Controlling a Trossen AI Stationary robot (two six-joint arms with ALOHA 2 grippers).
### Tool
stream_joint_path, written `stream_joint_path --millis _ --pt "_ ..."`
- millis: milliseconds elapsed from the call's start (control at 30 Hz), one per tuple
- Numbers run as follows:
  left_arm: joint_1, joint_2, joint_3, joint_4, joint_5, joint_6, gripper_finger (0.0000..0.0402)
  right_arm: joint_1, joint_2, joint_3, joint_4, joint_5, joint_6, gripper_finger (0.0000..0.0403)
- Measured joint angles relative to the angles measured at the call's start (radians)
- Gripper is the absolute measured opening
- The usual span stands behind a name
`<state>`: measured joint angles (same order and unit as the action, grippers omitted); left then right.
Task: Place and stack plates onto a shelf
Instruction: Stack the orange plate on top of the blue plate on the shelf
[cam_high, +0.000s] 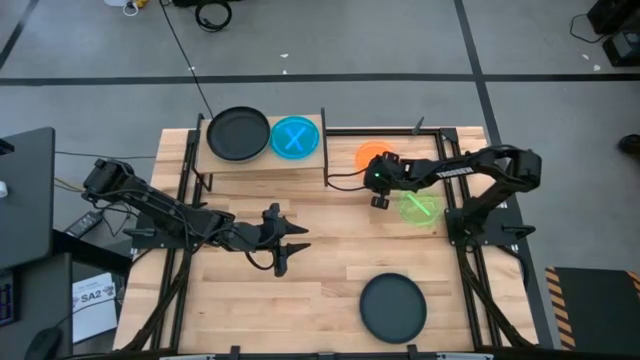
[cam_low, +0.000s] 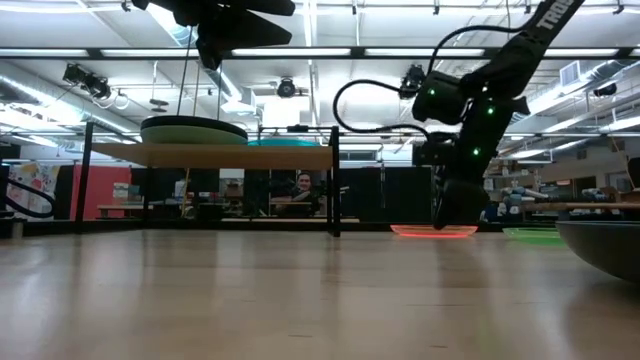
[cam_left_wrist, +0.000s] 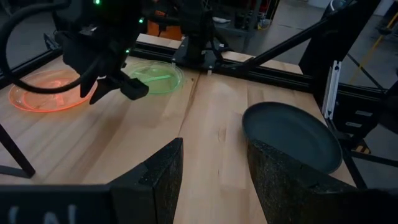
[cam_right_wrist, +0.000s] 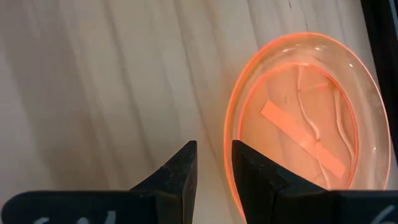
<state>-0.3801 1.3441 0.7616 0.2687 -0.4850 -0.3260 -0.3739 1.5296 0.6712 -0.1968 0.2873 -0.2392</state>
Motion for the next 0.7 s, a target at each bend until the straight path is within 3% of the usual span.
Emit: stream_joint_path --millis 200,700 --pt "0.0 0.0 0.0 0.0 0.0 0.0 0.0185 -0.013 0.04 0.0 0.025 0.057 0.0 0.0106" --pt "0.0 0.0 0.0 -0.005 0.001 -0.002 0.0185 -0.08 0.056 0.0 0.039 0.051 0.0 0.0099"
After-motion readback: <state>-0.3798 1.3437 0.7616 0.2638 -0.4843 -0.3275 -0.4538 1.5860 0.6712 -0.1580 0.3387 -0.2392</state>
